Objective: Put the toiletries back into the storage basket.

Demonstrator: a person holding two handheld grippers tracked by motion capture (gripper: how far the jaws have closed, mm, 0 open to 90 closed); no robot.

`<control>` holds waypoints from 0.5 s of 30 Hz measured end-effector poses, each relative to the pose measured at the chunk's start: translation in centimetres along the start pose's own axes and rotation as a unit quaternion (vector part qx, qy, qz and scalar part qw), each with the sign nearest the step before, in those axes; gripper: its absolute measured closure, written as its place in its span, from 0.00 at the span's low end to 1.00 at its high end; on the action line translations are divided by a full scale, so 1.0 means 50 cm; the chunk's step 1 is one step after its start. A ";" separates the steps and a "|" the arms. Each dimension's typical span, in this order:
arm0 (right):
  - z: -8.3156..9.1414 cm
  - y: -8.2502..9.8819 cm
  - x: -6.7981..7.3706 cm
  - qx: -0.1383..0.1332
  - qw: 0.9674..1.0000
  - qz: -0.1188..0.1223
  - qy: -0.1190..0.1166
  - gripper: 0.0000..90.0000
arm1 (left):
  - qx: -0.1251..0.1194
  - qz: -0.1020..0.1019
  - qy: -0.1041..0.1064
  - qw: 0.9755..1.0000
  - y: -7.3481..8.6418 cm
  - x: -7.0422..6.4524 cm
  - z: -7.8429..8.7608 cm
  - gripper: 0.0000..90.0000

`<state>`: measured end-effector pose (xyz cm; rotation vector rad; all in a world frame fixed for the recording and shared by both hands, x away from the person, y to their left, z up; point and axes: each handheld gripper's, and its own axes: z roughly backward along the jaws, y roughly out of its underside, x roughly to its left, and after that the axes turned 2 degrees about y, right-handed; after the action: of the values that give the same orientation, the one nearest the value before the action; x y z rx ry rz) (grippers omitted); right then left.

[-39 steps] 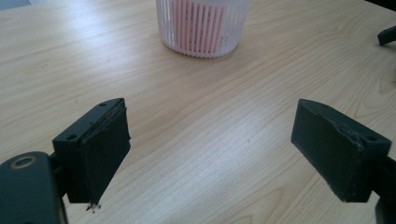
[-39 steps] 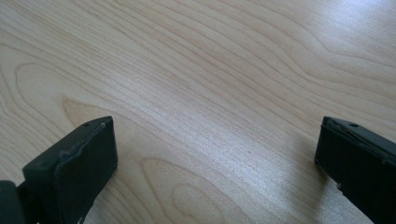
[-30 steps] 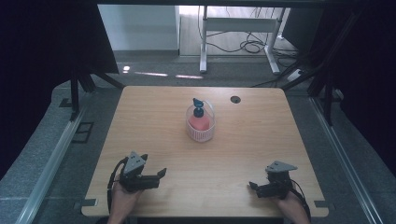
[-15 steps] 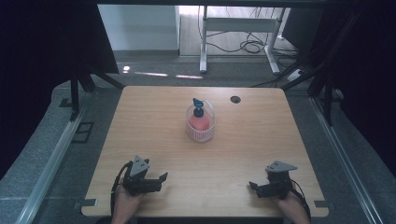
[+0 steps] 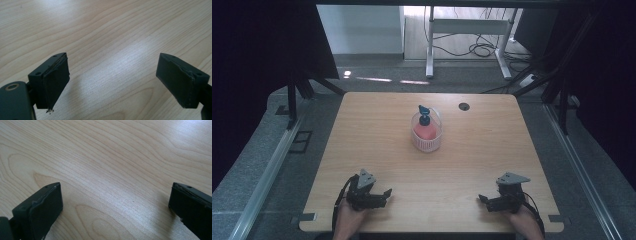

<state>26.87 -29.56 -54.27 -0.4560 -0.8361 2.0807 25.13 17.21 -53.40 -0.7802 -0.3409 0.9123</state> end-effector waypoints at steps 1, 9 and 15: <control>0.000 0.000 0.000 0.000 1.000 0.000 0.000 0.00 | 0.003 0.000 -0.001 1.000 0.001 0.000 -0.002 0.13; 0.000 0.000 0.000 0.000 1.000 0.000 0.000 0.00 | 0.034 -0.008 -0.004 0.999 0.004 -0.004 -0.021 0.13; 0.000 0.000 0.000 0.000 1.000 0.000 0.000 0.00 | 0.029 0.000 0.004 1.000 0.007 -0.001 -0.023 0.12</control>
<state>26.87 -29.56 -54.28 -0.4564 -0.8359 2.0809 25.56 16.79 -54.43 -0.7295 -0.3065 0.9149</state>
